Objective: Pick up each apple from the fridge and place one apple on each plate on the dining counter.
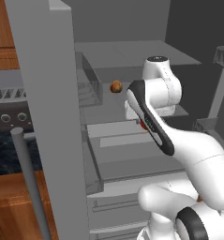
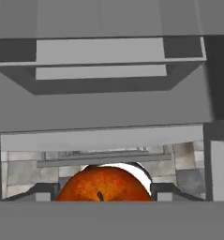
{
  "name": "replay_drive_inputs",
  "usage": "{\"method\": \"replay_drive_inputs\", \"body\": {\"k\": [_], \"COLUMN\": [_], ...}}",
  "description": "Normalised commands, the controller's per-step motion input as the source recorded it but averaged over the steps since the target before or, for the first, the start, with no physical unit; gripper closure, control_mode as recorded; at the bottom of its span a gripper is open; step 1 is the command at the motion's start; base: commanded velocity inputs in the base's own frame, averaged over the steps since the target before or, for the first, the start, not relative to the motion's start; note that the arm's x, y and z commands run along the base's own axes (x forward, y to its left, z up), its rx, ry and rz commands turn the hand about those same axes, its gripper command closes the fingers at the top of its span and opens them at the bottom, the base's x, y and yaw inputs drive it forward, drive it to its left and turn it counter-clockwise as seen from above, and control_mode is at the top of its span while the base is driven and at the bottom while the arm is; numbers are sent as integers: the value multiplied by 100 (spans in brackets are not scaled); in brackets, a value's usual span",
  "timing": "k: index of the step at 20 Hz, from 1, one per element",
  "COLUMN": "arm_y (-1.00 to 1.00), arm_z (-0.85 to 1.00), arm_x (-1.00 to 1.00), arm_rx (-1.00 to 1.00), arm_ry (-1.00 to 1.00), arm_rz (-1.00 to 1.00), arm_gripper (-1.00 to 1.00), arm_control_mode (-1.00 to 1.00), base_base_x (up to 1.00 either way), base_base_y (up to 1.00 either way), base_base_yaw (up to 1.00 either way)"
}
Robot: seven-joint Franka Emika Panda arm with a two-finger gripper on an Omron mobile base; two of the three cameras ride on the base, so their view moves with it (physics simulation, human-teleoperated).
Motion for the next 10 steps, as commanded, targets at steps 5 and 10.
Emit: {"method": "replay_drive_inputs", "body": {"k": [5, 10], "arm_y": [-41, -33], "arm_z": [0, 0], "arm_x": [-90, -88], "arm_rx": [2, 7], "arm_ry": [23, 5], "arm_rz": [-5, 0], "arm_gripper": [100, 100], "arm_control_mode": [-100, -100], "base_base_x": [0, 0], "base_base_y": [0, 0], "base_base_yaw": [0, 0]}}
